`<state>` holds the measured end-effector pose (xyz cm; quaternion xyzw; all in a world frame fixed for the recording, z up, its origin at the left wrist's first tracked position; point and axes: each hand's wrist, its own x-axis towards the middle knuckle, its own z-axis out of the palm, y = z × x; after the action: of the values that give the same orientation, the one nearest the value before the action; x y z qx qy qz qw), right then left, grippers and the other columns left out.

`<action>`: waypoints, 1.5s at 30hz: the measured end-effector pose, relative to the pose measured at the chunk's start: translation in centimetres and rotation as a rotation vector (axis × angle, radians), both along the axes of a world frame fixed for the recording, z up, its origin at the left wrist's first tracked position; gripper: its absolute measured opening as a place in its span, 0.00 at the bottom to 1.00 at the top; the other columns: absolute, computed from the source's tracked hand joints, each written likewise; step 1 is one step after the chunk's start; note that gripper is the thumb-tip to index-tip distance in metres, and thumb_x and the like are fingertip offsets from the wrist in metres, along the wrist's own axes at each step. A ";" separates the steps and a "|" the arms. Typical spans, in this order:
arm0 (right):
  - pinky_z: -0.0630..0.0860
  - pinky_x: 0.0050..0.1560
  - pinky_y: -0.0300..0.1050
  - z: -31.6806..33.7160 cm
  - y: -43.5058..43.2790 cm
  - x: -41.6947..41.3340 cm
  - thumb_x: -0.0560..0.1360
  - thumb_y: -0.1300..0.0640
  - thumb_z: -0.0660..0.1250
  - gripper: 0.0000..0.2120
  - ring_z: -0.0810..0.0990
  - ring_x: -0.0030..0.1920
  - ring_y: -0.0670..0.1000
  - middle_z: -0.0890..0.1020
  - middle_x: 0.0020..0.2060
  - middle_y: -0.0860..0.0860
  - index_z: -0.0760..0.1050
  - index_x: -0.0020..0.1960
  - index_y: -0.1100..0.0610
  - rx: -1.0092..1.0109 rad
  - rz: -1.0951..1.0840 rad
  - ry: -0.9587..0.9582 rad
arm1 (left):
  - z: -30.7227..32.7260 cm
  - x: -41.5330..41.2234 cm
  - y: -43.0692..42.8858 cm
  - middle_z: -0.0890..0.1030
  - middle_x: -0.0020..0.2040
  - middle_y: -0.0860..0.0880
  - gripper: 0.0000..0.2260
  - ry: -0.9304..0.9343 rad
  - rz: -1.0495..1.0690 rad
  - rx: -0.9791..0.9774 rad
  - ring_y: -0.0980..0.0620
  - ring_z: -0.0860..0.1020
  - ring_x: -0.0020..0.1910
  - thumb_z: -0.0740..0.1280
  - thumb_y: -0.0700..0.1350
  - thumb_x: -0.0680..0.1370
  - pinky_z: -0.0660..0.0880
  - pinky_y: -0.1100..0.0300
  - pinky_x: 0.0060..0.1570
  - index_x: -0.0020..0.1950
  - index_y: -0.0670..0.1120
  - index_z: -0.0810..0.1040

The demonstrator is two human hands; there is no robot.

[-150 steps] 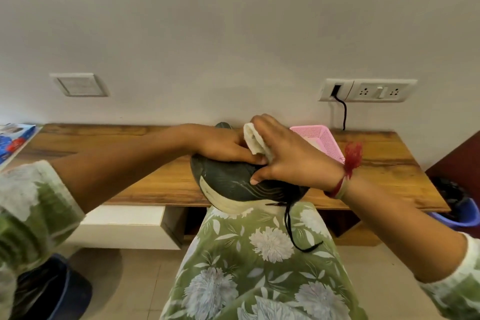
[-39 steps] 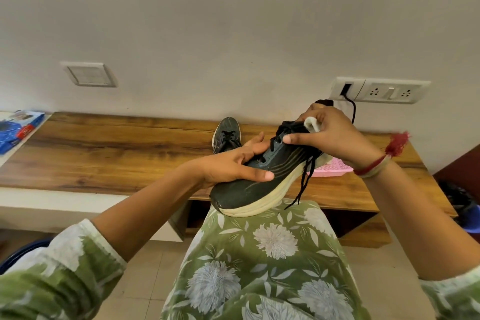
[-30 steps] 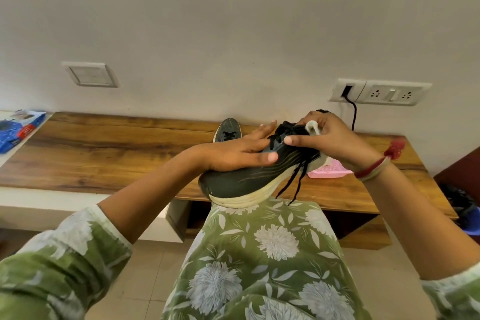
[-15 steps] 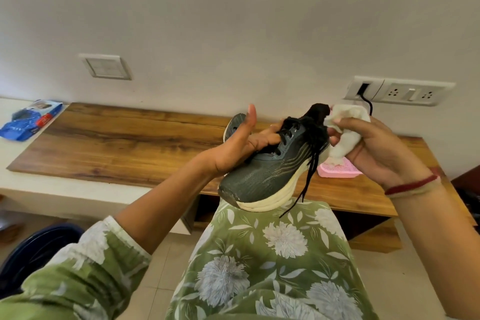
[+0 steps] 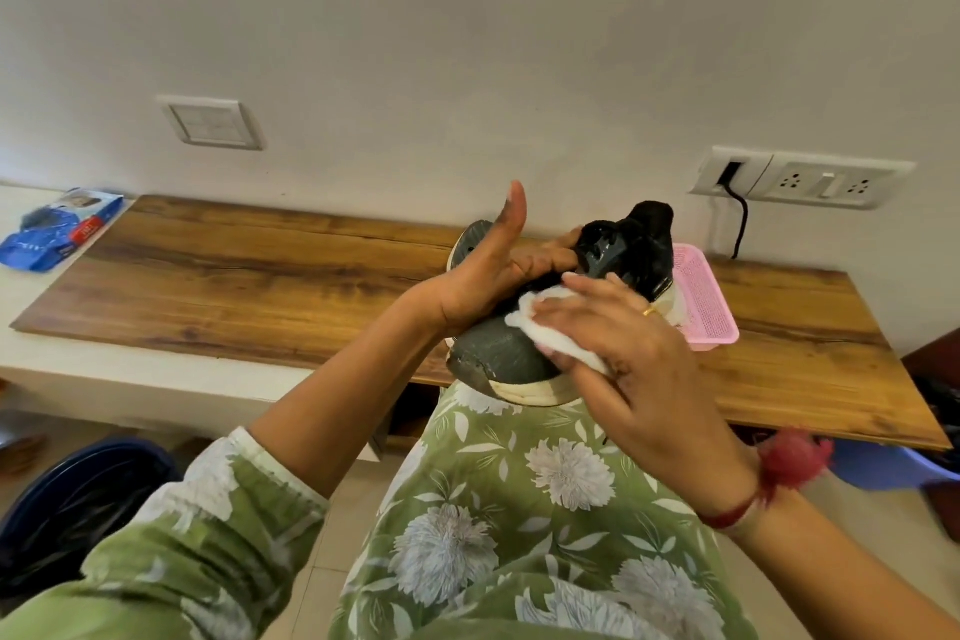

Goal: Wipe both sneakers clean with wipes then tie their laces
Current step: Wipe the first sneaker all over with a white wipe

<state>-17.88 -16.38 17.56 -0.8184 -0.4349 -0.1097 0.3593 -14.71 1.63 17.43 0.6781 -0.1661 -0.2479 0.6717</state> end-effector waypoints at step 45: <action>0.48 0.72 0.67 -0.1 0.5 1.6 0.76 0.53 0.63 0.14 0.75 0.62 0.54 0.82 0.54 0.51 0.80 0.55 0.59 -0.180 0.009 -0.485 | 0.9 2.3 -0.5 0.61 0.77 0.41 0.60 -0.157 0.157 -0.253 0.41 0.61 0.75 0.55 0.83 0.58 0.49 0.43 0.76 0.65 0.31 0.73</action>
<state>-16.32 -15.83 17.50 -0.7950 -0.5199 -0.2618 0.1706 -12.43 1.09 18.31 0.6164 -0.1944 -0.1180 0.7539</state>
